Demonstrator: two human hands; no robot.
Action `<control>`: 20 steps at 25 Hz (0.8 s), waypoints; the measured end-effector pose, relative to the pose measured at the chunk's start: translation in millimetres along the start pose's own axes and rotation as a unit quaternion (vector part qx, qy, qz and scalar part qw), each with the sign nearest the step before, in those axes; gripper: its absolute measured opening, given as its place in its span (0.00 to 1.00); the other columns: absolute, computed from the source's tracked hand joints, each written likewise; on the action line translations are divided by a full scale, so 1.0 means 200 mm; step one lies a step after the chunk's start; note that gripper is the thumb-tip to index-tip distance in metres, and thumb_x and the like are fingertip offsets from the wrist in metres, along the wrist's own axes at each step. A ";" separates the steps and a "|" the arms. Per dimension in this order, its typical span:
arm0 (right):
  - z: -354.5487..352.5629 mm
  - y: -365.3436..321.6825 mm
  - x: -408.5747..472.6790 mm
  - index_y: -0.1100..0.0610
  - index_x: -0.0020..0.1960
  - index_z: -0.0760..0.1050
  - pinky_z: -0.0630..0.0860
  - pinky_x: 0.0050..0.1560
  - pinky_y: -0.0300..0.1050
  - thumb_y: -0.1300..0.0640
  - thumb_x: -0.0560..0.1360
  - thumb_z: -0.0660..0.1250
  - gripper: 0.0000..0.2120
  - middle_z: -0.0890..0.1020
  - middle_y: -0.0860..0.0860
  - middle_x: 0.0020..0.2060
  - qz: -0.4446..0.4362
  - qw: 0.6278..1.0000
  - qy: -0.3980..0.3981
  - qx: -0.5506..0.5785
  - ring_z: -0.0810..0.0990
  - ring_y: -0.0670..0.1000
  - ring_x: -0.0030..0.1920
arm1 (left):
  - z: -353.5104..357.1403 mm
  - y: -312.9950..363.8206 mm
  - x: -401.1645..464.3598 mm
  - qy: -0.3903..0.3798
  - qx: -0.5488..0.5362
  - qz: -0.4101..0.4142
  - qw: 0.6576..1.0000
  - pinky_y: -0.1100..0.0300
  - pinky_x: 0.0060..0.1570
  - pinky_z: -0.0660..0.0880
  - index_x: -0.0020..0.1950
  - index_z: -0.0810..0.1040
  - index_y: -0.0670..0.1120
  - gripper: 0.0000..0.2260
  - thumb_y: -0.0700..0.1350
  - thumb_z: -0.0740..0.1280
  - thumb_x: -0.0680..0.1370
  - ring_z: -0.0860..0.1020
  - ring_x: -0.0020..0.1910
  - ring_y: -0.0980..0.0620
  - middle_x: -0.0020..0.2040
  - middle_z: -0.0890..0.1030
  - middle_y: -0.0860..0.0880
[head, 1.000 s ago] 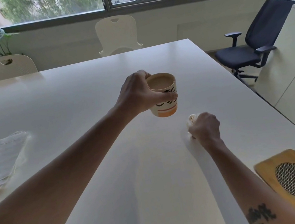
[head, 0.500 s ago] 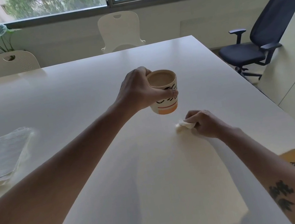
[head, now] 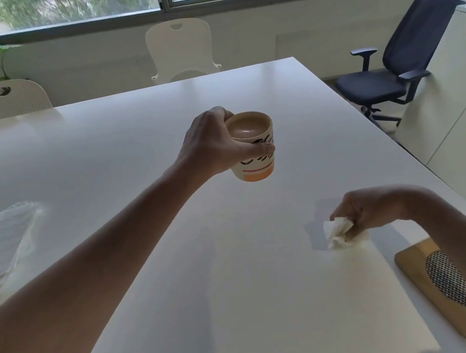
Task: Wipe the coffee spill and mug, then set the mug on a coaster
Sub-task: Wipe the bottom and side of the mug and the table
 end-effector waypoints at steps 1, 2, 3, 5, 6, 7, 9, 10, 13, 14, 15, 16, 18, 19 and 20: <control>0.01 -0.01 -0.06 0.55 0.49 0.88 0.79 0.48 0.43 0.63 0.73 0.78 0.06 0.87 0.47 0.41 -0.021 0.995 -0.013 0.101 0.83 0.45 0.42 | 0.01 0.00 0.00 -0.001 -0.001 0.000 1.000 0.43 0.56 0.83 0.61 0.80 0.47 0.38 0.67 0.84 0.60 0.83 0.57 0.47 0.55 0.85 0.50; -0.01 -0.02 -0.11 0.61 0.50 0.87 0.79 0.47 0.41 0.67 0.74 0.77 0.05 0.87 0.51 0.41 -0.041 0.980 0.000 0.193 0.84 0.46 0.42 | 0.01 0.01 -0.01 -0.001 -0.003 0.000 1.000 0.43 0.56 0.83 0.61 0.80 0.47 0.38 0.67 0.84 0.60 0.83 0.57 0.47 0.56 0.85 0.50; -0.07 -0.02 -0.14 0.68 0.52 0.85 0.80 0.47 0.41 0.72 0.76 0.74 0.06 0.87 0.54 0.42 -0.053 0.963 0.036 0.262 0.84 0.48 0.42 | 0.01 0.01 -0.01 -0.001 -0.005 0.000 1.000 0.44 0.56 0.83 0.61 0.80 0.47 0.38 0.67 0.85 0.60 0.83 0.57 0.47 0.56 0.85 0.50; -0.21 0.06 -0.18 0.72 0.56 0.81 0.82 0.47 0.42 0.78 0.77 0.67 0.10 0.86 0.58 0.44 -0.033 0.924 0.157 0.347 0.84 0.52 0.45 | 0.02 0.02 -0.02 -0.001 -0.005 0.002 1.000 0.43 0.56 0.83 0.61 0.80 0.47 0.38 0.66 0.85 0.60 0.83 0.57 0.47 0.56 0.85 0.50; -0.28 0.13 -0.19 0.70 0.58 0.81 0.82 0.47 0.43 0.79 0.78 0.65 0.12 0.85 0.58 0.45 -0.004 0.907 0.221 0.357 0.83 0.54 0.47 | 0.02 0.02 -0.03 -0.001 -0.005 0.003 1.000 0.43 0.56 0.83 0.61 0.80 0.47 0.37 0.66 0.85 0.60 0.83 0.57 0.47 0.55 0.85 0.50; -0.34 0.18 -0.18 0.68 0.58 0.82 0.80 0.47 0.45 0.78 0.79 0.64 0.13 0.83 0.57 0.45 0.023 0.892 0.275 0.357 0.81 0.55 0.48 | 0.03 0.03 -0.03 -0.001 -0.006 0.004 1.000 0.43 0.56 0.83 0.61 0.80 0.47 0.37 0.66 0.85 0.60 0.83 0.56 0.47 0.55 0.86 0.50; -0.43 0.23 -0.14 0.65 0.56 0.83 0.76 0.44 0.45 0.75 0.79 0.65 0.12 0.82 0.55 0.42 0.057 0.866 0.368 0.334 0.79 0.55 0.47 | 0.03 0.03 -0.04 0.000 -0.006 0.003 1.000 0.44 0.56 0.83 0.61 0.81 0.47 0.37 0.65 0.85 0.60 0.83 0.57 0.47 0.55 0.86 0.50; -0.47 0.24 -0.11 0.63 0.53 0.84 0.74 0.41 0.45 0.72 0.79 0.67 0.09 0.82 0.55 0.41 0.078 0.855 0.416 0.298 0.79 0.55 0.45 | 0.04 0.03 -0.04 -0.001 -0.004 0.001 1.000 0.44 0.56 0.83 0.61 0.81 0.47 0.38 0.65 0.85 0.60 0.83 0.57 0.47 0.56 0.86 0.49; -0.53 0.21 -0.02 0.63 0.46 0.84 0.71 0.40 0.47 0.58 0.78 0.71 0.08 0.85 0.63 0.41 0.158 0.852 0.493 0.081 0.83 0.62 0.45 | 0.06 0.03 -0.05 -0.001 0.003 -0.001 1.000 0.44 0.56 0.84 0.61 0.81 0.47 0.37 0.66 0.85 0.60 0.83 0.56 0.47 0.55 0.86 0.50; -0.52 0.19 0.03 0.63 0.46 0.84 0.72 0.42 0.47 0.58 0.77 0.71 0.08 0.86 0.65 0.42 0.173 0.853 0.491 0.038 0.84 0.65 0.47 | 0.06 0.03 -0.05 0.000 0.004 -0.002 1.000 0.44 0.56 0.84 0.61 0.81 0.47 0.37 0.66 0.85 0.60 0.84 0.56 0.47 0.55 0.86 0.50; -0.50 0.17 0.07 0.63 0.46 0.84 0.73 0.44 0.48 0.60 0.76 0.70 0.07 0.86 0.67 0.44 0.175 0.854 0.489 0.022 0.85 0.67 0.48 | 0.06 0.03 -0.05 0.001 0.005 -0.003 1.000 0.44 0.56 0.84 0.61 0.81 0.47 0.37 0.66 0.85 0.60 0.84 0.56 0.47 0.55 0.86 0.50; -0.50 0.15 0.11 0.63 0.46 0.85 0.74 0.45 0.49 0.62 0.74 0.69 0.07 0.85 0.67 0.44 0.173 0.855 0.488 0.020 0.84 0.67 0.49 | 0.07 0.03 -0.05 0.002 0.005 -0.003 1.000 0.44 0.56 0.84 0.61 0.81 0.47 0.37 0.65 0.85 0.60 0.84 0.56 0.47 0.55 0.86 0.50; -0.51 0.12 0.17 0.62 0.44 0.84 0.72 0.43 0.46 0.65 0.72 0.68 0.07 0.85 0.66 0.43 0.161 0.861 0.481 0.032 0.84 0.67 0.48 | 0.08 0.03 -0.04 0.002 0.006 -0.002 1.000 0.43 0.55 0.84 0.60 0.81 0.46 0.37 0.65 0.85 0.60 0.84 0.56 0.46 0.54 0.86 0.49; -0.51 0.11 0.20 0.62 0.43 0.84 0.70 0.42 0.44 0.66 0.71 0.67 0.06 0.85 0.65 0.41 0.150 0.867 0.474 0.037 0.83 0.65 0.46 | 0.09 0.03 -0.04 0.002 0.006 -0.002 1.000 0.44 0.55 0.84 0.60 0.81 0.47 0.37 0.66 0.85 0.60 0.84 0.55 0.46 0.54 0.86 0.49; -0.51 0.09 0.23 0.62 0.41 0.83 0.69 0.41 0.43 0.67 0.71 0.67 0.06 0.84 0.64 0.39 0.134 0.874 0.466 0.040 0.82 0.64 0.44 | 0.10 0.03 -0.04 0.002 0.006 -0.001 1.000 0.44 0.54 0.84 0.60 0.81 0.47 0.37 0.66 0.85 0.60 0.84 0.55 0.46 0.54 0.86 0.49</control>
Point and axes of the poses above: each hand's wrist, its own x-axis towards the middle knuckle, its own z-axis out of the palm, y = z × x, the point moved 10 cm from there along x, towards the middle knuckle
